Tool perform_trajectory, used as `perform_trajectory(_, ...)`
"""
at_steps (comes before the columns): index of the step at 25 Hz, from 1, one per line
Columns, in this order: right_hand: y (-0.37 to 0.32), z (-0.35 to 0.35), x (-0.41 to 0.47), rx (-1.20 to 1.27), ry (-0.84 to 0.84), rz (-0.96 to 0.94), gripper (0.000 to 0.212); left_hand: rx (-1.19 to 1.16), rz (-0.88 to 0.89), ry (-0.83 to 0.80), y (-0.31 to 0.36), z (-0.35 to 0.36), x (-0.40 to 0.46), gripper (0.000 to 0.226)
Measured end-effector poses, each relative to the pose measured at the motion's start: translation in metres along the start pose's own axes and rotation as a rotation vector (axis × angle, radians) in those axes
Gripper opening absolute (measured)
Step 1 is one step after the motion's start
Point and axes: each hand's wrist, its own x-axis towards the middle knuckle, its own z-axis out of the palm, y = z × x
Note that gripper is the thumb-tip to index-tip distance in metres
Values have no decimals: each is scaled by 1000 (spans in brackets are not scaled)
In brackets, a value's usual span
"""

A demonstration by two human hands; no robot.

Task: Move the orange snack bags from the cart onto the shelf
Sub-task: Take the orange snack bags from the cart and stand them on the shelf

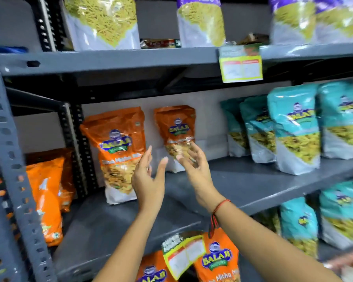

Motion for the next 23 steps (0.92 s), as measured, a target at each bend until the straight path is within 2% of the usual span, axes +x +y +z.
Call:
perform_trajectory(7, -92, -160, -58, -95, 488, -181, 58, -515, -196, -345, 77, 180, -91, 54)
perform_trajectory(13, -144, -327, -167, -276, 882, -237, 47, -804, -443, -755, 155, 317, -264, 45)
perform_trajectory(16, -143, -412, -246, -315, 1073, -146, 38, -750, -524, -1057, 166, 356, -379, 46)
perform_trajectory(18, -125, -462, -297, -353, 1167, -35, 40, -627, -578, -1238, 146, 374, -447, 46)
perform_trajectory(23, -20, -567, -414, -318, 1217, 477, 61, -188, -744, -1580, 28, 410, -581, 49)
